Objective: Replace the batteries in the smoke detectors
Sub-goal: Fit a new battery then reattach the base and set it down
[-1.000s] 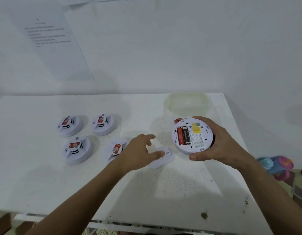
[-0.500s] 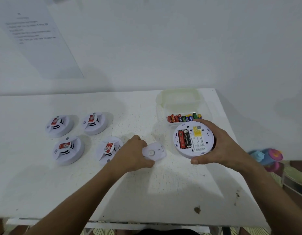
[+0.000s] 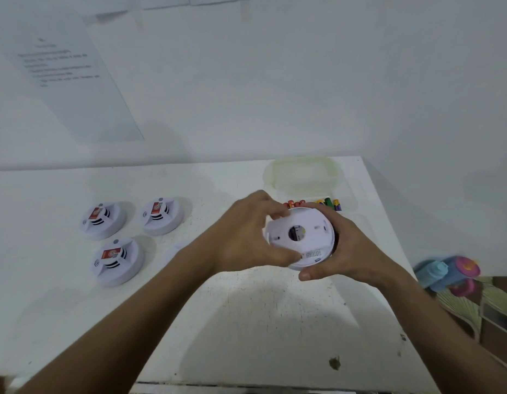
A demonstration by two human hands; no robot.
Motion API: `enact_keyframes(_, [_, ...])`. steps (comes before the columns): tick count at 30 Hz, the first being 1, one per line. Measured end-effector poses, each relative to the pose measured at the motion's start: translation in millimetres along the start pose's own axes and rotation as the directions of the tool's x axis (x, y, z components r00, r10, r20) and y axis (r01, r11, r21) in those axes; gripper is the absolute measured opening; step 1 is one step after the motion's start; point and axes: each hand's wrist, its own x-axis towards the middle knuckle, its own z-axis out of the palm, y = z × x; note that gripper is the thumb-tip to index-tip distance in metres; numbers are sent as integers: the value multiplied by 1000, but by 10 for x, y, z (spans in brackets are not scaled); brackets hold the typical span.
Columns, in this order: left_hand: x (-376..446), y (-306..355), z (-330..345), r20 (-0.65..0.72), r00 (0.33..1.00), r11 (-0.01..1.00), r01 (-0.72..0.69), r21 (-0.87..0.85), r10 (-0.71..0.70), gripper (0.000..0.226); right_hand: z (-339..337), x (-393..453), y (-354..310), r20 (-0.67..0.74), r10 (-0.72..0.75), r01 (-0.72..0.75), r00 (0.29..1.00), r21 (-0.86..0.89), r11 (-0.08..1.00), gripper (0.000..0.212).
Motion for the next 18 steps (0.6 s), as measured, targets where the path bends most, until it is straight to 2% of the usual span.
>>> enact_keyframes(3, [38,6,59,33,999,1000,-4,6,4,61,25,31,-25,-1,-29,29,1000,-13,999,99])
enact_keyframes(10, [91,-37,36,30,1000,999,-10,30,9,63,22,36,-7,0,-29,29,1000,2,1000,98])
enact_keyframes(15, [85,-10,4,61,998,1000,-12,29,10,46,38,33,-27,-35,-37,35,999,-34,999,97])
enact_keyframes(18, [103,19,5,56,998,1000,2,23,-4,46,30,30,-32,-38,-44,43,998,-32,999,96])
